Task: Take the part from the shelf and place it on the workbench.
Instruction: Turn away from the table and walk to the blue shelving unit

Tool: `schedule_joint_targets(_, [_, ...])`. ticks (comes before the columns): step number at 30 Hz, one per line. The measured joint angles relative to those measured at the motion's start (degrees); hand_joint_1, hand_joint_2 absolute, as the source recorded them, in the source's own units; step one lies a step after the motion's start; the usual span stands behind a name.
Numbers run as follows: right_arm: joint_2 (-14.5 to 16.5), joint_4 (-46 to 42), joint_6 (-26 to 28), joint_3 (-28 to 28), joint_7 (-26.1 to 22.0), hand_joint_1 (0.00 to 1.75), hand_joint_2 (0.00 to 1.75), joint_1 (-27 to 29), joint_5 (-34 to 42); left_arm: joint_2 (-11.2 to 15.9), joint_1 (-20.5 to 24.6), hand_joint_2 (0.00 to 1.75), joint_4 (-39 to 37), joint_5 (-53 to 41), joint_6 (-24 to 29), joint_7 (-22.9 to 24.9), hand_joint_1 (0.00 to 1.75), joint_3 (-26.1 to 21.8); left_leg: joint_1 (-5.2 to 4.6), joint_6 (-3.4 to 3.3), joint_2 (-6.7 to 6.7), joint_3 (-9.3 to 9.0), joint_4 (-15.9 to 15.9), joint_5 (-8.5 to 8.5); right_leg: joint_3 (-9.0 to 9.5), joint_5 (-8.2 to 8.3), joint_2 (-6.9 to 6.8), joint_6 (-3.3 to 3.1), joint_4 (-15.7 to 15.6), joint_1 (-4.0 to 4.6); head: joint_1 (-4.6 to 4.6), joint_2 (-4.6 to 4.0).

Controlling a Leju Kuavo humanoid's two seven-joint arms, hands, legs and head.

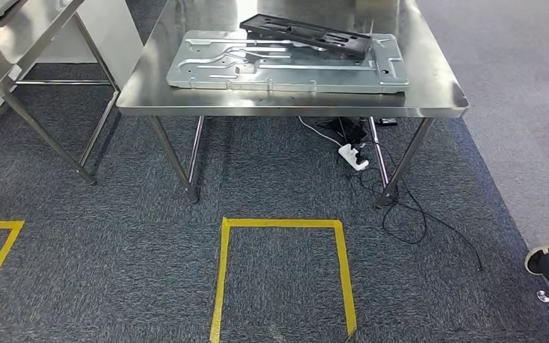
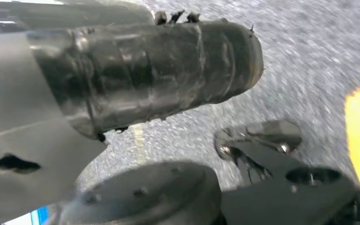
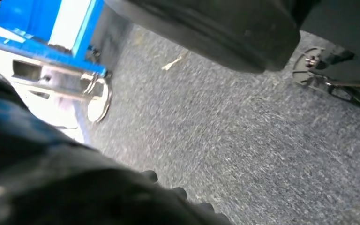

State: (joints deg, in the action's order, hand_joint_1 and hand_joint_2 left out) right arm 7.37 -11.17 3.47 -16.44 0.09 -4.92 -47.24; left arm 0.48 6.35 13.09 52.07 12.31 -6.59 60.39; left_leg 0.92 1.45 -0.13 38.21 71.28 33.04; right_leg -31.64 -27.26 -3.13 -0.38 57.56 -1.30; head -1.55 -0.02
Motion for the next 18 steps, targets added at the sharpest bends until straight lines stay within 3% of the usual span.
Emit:
schedule_joint_targets(1, [0.0, 0.0, -0.4, 0.4, 0.5, 0.0, 0.0, 0.0, -0.6, 0.0, 0.0, 0.0, 0.0, 0.2, 0.6, 0.2, 0.0, 0.0, 0.05, -0.02, 0.62, -1.93, -3.7, -2.07, 0.09, -0.05, -0.55, 0.1, 0.0, -0.03, 0.01, 0.0])
schedule_joint_targets(3, [0.1, 0.0, -1.3, 1.4, 1.1, 0.0, 0.0, 0.0, -1.8, -0.2, 0.3, 0.0, 0.0, 0.6, 1.8, 0.5, 0.0, 0.0, -0.27, -0.4, 2.71, -5.5, -10.8, -4.65, 0.27, -0.21, -1.56, 0.55, 0.1, 0.17, 0.03, 0.0])
schedule_joint_targets(5, [0.2, 0.0, -2.1, 2.4, 1.4, 0.0, 0.0, 0.0, -2.9, -0.6, 0.6, 0.0, 0.0, 1.3, 2.9, 0.7, 0.0, 0.0, -0.72, -1.16, 3.35, -6.31, -13.1, -4.97, 0.36, -0.24, -2.53, 1.26, 0.1, 0.49, -0.06, 0.01])
schedule_joint_targets(7, [0.2, 0.0, -2.8, 3.4, 1.8, 0.0, 0.0, -0.2, -3.8, -1.0, 0.7, 0.0, 0.0, 2.1, 4.4, 0.9, 0.0, 0.0, -0.74, -2.07, 2.08, -6.05, -13.3, -5.32, 0.51, -0.37, -3.05, 2.06, 0.1, 0.43, -0.16, 0.01])
schedule_joint_targets(9, [0.2, 0.0, -3.3, 4.3, 2.2, 0.0, 0.0, -0.3, -4.2, -1.6, 0.7, 0.0, 0.0, 2.7, 6.3, 1.1, 0.0, 0.0, -0.57, -2.89, 1.1, -6.14, -13.6, -5.73, -0.17, -2.03, -0.97, 2.7, 1.9, 0.21, -0.27, 0.01])
schedule_joint_targets(11, [0.2, 0.0, -3.5, 5.0, 2.6, 0.0, 0.0, -0.2, -4.3, -2.4, 1.0, 0.0, 0.0, 3.0, 7.8, 1.4, 0.0, 0.0, -0.56, -3.49, 0.09, -5.97, -13.7, -6.06, -3.12, -5.67, 1.92, 2.87, 8.3, 0.22, -0.5, 0.01])
schedule_joint_targets(13, [0.1, 0.0, -3.7, 5.6, 2.9, 0.0, 0.0, -0.1, -4.5, -3.2, 1.2, 0.0, 0.0, 3.0, 8.4, 2.1, 0.0, 0.0, -0.78, -3.82, -1.26, -5.63, -13.7, -6.23, -6.39, -8.13, 2.84, 2.69, 15.1, 0.38, -0.61, 0.01])
schedule_joint_targets(14, [0.1, 0.0, -4.0, 6.0, 3.0, 0.0, 0.0, 0.0, -4.8, -3.5, 1.2, 0.0, 0.0, 3.0, 8.6, 2.6, 0.0, 0.0, -0.88, -3.87, -2.0, -5.56, -13.6, -6.28, -6.89, -7.85, 2.97, 2.52, 16.0, 0.46, -0.61, 0.01])
schedule_joint_targets(15, [0.1, 0.0, -4.3, 6.4, 3.3, 0.0, 0.0, 0.0, -5.1, -3.7, 1.2, 0.0, 0.0, 3.2, 8.7, 3.1, 0.0, 0.0, -0.94, -3.88, -2.78, -5.53, -13.5, -6.29, -6.27, -6.45, 3.16, 2.25, 14.6, 0.55, -0.61, 0.02])
schedule_joint_targets(16, [0.1, 0.0, -4.6, 6.8, 3.7, 0.0, 0.0, 0.0, -5.5, -3.9, 1.2, 0.0, 0.0, 3.3, 8.7, 3.5, 0.0, 0.0, -0.96, -3.87, -3.55, -5.53, -13.4, -6.3, -4.71, -4.36, 3.71, 1.92, 11.3, 0.65, -0.61, 0.02])
schedule_joint_targets(18, [0.0, 0.0, -5.2, 7.6, 4.2, 0.0, 0.0, -0.1, -5.9, -4.3, 1.4, 0.0, 0.0, 3.6, 8.8, 3.9, 0.0, 0.0, -1.0, -3.7, -4.95, -5.27, -13.0, -6.27, -1.31, -1.46, 6.48, 1.25, 3.9, 0.69, -0.55, 0.02])
